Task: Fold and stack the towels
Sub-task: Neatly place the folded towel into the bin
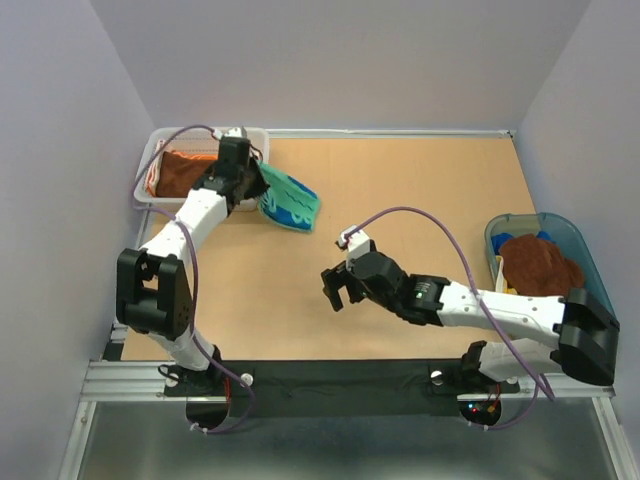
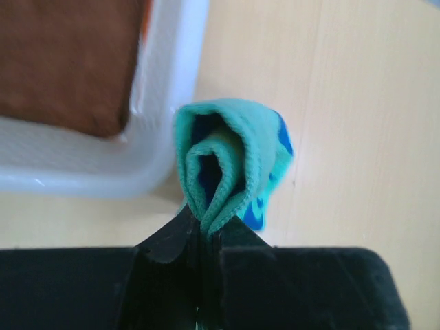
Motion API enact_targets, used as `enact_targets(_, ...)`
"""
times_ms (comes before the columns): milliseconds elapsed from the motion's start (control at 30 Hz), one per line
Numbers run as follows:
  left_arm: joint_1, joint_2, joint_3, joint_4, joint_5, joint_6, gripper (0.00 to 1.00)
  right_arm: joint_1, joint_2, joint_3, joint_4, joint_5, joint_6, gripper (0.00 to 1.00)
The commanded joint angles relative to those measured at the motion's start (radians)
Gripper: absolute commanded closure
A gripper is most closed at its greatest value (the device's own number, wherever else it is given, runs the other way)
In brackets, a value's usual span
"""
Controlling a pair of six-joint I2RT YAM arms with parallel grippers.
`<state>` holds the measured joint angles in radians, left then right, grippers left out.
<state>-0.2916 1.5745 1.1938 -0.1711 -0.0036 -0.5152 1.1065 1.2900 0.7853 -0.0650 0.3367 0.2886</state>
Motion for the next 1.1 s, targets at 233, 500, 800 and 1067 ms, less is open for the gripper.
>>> enact_targets(233, 0.189, 0.309, 0.657, -0.433, -0.087, 0.351, 1.0, -0.002, -0.118, -0.08, -0.131, 0.081, 0.029, 0.0)
enact_targets(500, 0.281, 0.455, 0.872, -0.498, -0.168, 0.437, 1.0, -0.004, -0.055, -0.035, -0.19, 0.062, 0.008, 0.0)
enact_targets(800, 0.318, 0.555, 0.951, -0.475, -0.259, 0.491, 1.0, -0.004, 0.041, 0.026, -0.222, 0.058, -0.014, 0.0)
enact_targets(1067, 0.333, 0.639, 0.923, -0.461, -0.349, 0.478, 0.94, -0.004, 0.061, 0.034, -0.236, 0.051, -0.019, 0.0)
